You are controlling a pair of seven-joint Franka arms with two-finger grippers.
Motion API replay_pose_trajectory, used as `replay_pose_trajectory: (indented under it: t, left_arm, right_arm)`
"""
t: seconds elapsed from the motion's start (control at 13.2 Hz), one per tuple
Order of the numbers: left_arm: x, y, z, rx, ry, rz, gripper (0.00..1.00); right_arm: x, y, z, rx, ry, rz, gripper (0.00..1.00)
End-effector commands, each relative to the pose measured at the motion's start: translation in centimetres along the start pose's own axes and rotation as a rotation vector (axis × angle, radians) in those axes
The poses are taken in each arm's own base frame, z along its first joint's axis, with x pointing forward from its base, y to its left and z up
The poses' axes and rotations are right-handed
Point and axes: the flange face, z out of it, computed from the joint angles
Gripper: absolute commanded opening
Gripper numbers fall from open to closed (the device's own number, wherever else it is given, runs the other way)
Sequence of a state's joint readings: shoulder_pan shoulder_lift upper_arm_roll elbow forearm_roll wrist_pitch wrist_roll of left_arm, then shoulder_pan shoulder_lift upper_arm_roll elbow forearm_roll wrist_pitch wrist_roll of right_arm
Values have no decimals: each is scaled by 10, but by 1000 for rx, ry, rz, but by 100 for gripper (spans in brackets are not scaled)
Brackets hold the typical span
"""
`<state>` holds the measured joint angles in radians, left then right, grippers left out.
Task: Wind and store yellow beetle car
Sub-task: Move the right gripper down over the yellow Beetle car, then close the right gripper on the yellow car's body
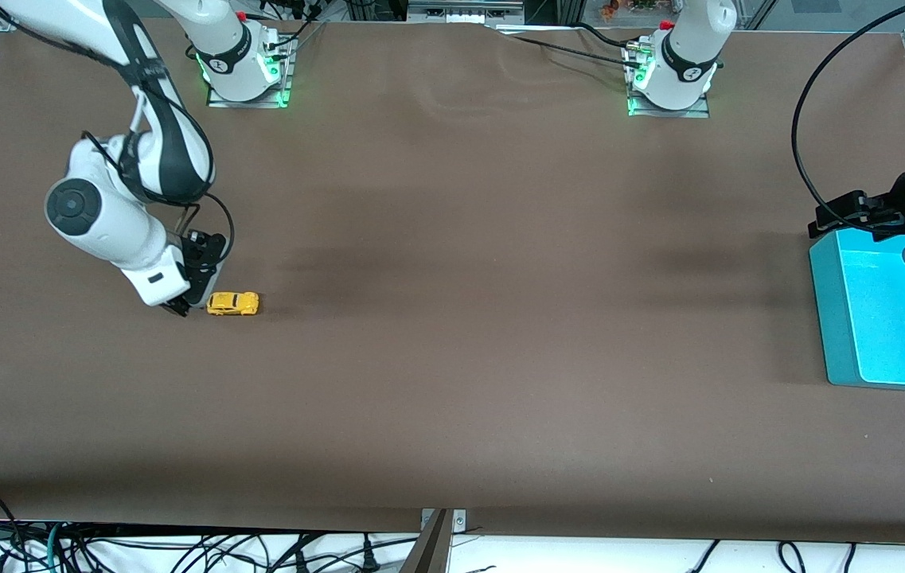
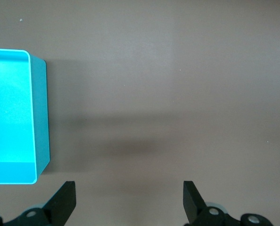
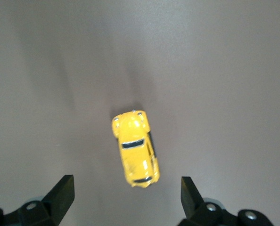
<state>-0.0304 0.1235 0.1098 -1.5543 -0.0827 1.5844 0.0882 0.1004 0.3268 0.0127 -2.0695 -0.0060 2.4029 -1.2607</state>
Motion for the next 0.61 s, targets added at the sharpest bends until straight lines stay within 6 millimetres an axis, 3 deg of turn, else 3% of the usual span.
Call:
replay_pose_trajectory:
  t: [0.0,0.23,0.53]
  left_arm:
    - [-1,-1,-4,24,3,17,100]
    - [-1,-2,-3,24,2,20,100]
    - [-1,-3,-4,24,4,20,100]
  right_arm:
    - [4,6,29,-43,8,-126,100]
    - [3,5,46,-44,7,-178,100]
    - [-2,-12,65,-60,12,-188,100]
